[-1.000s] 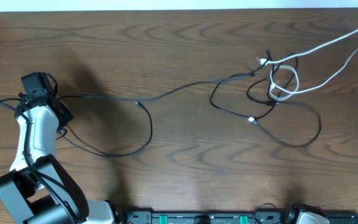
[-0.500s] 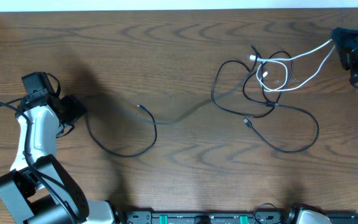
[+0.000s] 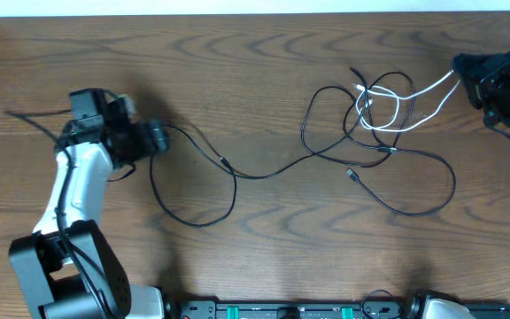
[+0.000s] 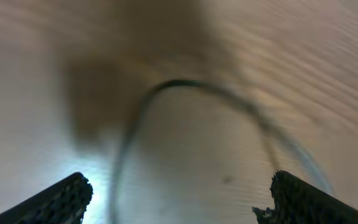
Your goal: Untangle cables
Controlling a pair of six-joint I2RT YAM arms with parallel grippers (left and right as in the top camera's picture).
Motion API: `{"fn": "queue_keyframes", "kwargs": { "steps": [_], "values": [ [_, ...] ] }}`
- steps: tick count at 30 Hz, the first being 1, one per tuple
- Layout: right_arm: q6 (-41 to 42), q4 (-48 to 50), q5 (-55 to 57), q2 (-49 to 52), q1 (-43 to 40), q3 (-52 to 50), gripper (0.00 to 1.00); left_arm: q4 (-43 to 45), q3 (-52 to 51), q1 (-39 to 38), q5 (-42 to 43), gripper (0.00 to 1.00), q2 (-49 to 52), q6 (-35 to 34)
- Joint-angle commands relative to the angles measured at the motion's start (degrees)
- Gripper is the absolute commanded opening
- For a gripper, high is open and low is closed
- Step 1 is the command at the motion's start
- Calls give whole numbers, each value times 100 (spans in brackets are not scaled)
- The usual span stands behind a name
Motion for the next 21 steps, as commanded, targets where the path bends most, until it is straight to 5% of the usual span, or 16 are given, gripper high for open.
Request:
{"fn": "queue_keyframes", "kwargs": {
  "steps": [1, 9, 21],
  "values": [
    [-278, -199, 98, 184, 31, 127, 1, 262, -50, -699, 903, 93, 28, 1298],
    [-299, -273, 400, 328, 251, 127, 1, 562, -50, -2354, 901, 93, 28, 2319],
    [-407, -560, 1023, 426, 704, 122, 1, 2127, -50, -4201, 887, 93, 28, 2339]
  ]
}}
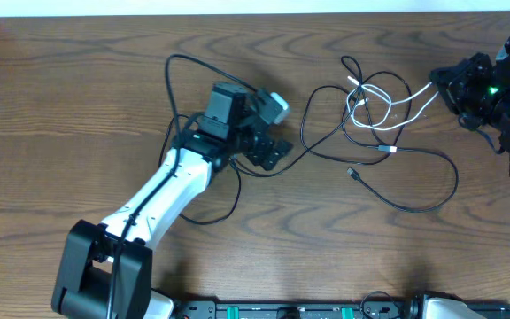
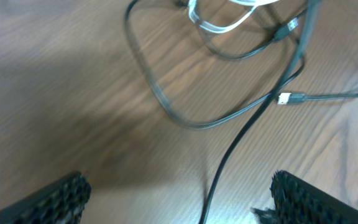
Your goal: Untangle cables
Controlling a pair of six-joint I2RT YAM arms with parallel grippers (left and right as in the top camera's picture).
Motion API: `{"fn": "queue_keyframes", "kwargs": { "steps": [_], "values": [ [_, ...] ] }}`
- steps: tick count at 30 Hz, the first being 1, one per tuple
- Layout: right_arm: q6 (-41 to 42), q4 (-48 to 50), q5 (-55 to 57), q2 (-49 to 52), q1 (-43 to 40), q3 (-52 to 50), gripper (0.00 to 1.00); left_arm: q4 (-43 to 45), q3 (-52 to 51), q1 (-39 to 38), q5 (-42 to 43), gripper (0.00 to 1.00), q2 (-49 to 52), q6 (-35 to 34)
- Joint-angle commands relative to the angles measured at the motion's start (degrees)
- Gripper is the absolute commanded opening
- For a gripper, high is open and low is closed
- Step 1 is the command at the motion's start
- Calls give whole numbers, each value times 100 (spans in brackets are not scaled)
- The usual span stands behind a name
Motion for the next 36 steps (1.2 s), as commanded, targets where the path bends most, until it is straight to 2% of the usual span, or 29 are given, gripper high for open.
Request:
{"fn": "queue_keyframes", "kwargs": {
  "steps": [1, 13, 16, 24, 30, 32, 33, 34, 36],
  "values": [
    [-125, -39, 120, 96, 61, 111, 1, 243, -24, -385, 81, 93, 26, 70],
    [-120, -44, -13, 166, 92, 107, 1, 780, -24, -1305, 4, 93, 173, 50],
    [-122, -46, -17, 166, 186, 107, 1, 1032, -24, -1373, -470, 93, 365, 48],
    [-125, -61, -157, 166, 608, 107, 1, 1860, -24, -1381, -776, 93, 1021, 50],
    [-146, -63, -210, 166, 754, 107, 1, 1928, -24, -1381, -1014, 91, 1158, 50],
    [-146, -63, -210, 166, 769, 107, 1, 1930, -24, -1381, -1139, 61, 1158, 50],
    [-146, -68, -210, 166, 767, 107, 1, 1923, -24, -1381, -1268, 25, 1158, 48],
    [-146, -79, -210, 166, 767, 107, 1, 1910, -24, -1381, -1362, 8, 1158, 48],
    [-166, -107, -210, 166, 769, 107, 1, 1906, -24, -1381, -1628, 8, 1158, -13]
  ]
}}
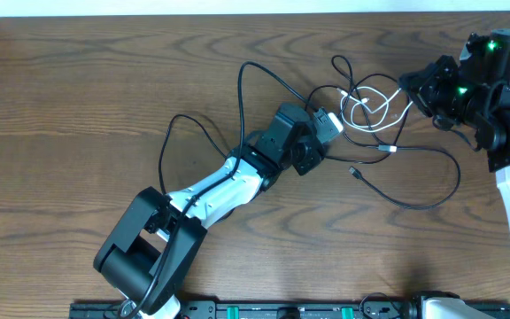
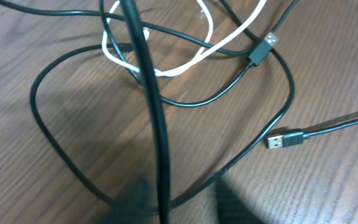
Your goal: Untangle cables
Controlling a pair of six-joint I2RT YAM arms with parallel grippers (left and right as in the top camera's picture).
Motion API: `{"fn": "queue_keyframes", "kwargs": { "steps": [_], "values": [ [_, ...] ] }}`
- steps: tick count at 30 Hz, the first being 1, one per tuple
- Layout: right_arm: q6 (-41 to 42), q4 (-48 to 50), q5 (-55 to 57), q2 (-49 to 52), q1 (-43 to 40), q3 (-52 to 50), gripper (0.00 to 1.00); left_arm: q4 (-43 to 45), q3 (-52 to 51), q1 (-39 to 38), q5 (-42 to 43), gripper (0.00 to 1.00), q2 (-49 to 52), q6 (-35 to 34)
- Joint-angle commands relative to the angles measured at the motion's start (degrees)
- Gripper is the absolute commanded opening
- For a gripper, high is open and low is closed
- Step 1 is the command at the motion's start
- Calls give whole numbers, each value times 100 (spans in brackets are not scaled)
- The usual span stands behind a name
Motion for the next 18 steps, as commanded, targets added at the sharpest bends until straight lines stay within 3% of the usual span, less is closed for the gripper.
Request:
{"fn": "queue_keyframes", "kwargs": {
  "steps": [1, 5, 9, 12, 18],
  "values": [
    [-122, -52, -52, 13, 116, 107, 1, 11, -20, -7, -619, 8, 50, -61],
    [-197, -83, -26, 13, 114, 107, 1, 17, -17, 11, -1303, 8, 48, -264],
    [-232, -114, -22, 13, 114, 107, 1, -7, -17, 170, -2848, 7, 48, -1353],
    [-275, -142, -15, 13, 114, 107, 1, -190, -17, 341, -3534, 8, 48, -1985],
    [-273, -243, 125, 13, 114, 107, 1, -728, -17, 782, -3696, 8, 48, -2835]
  ]
}}
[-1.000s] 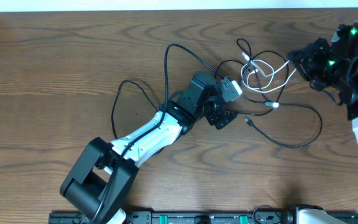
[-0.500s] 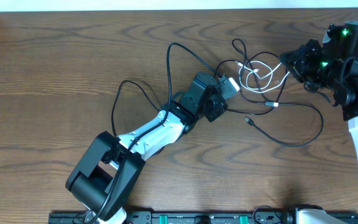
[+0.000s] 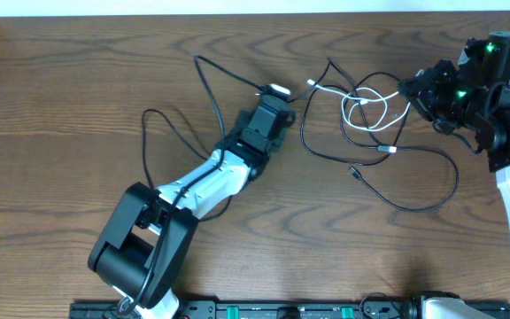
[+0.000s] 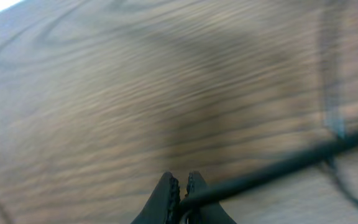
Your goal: Untangle cables
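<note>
A knot of black and white cables (image 3: 366,105) lies at the back right of the table. One long black cable (image 3: 209,84) trails left from it in loops. My left gripper (image 3: 274,99) sits left of the knot, shut on that black cable (image 4: 278,167), which runs off to the right from its fingertips (image 4: 180,191). My right gripper (image 3: 414,89) is at the knot's right edge, and the white cable (image 3: 395,113) runs into it; it looks shut on it. A black USB plug (image 3: 353,174) lies loose in front of the knot.
The wooden table (image 3: 78,80) carries only the cables. A black loop (image 3: 145,142) lies to the left of my left arm (image 3: 202,182). A further black loop (image 3: 432,190) curves along the right front, close to my right arm.
My left gripper has moved from the knot's left edge up and to the left and is now shut on the black cable. The cable's loops have shifted left. The right gripper has barely moved.
My left gripper stood open at the far left over a black loop, then open near mid-table, then right at the knot, and now shut on the black cable left of it. My right gripper came inward from the table's right edge with the white cable.
</note>
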Controlling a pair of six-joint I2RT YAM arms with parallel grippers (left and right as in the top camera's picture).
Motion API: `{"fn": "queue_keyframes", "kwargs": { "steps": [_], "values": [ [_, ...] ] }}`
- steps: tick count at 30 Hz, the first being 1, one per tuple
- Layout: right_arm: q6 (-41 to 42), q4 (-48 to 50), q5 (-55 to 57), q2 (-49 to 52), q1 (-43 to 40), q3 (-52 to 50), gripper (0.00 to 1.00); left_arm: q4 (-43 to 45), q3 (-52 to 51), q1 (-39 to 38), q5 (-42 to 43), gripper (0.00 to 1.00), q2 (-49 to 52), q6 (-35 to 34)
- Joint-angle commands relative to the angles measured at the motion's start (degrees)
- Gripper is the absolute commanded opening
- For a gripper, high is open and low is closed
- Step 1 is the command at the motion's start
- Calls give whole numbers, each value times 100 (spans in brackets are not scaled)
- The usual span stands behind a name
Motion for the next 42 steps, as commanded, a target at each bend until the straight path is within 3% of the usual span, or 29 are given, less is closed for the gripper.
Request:
{"fn": "queue_keyframes", "kwargs": {
  "steps": [1, 9, 13, 18, 27, 30, 32, 35, 38, 42],
  "values": [
    [-122, -15, 76, 13, 114, 105, 1, -164, -17, 284, -404, 8, 42, -861],
    [-337, -245, 363, 13, 116, 105, 1, -190, -20, 551, -402, 8, 42, -1115],
    [-389, -769, 892, 24, 114, 105, 1, -195, -17, 551, -402, 8, 42, -1231],
    [-1025, -1521, 1200, 28, 116, 103, 1, -192, -17, 577, -402, 8, 42, -1257],
    [-1021, -1971, 1753, 35, 116, 4, 1, -188, -17, 575, -345, 8, 42, -1526],
    [-909, -1790, 1897, 157, 170, -98, 1, 2, -17, 575, 632, 8, 42, -1523],
    [-804, -1661, 1895, 317, 269, -109, 1, 319, -17, 575, 1978, 8, 42, -1475],
    [-754, -1497, 1893, 599, 446, -109, 1, 763, -17, 570, 3362, 7, 42, -1351],
    [-758, -1473, 1895, 866, 660, -109, 1, 1113, -17, 570, 3864, 8, 42, -1357],
    [-761, -1475, 1895, 955, 758, -109, 1, 1281, -17, 575, 3871, 8, 39, -1357]
  ]
}}
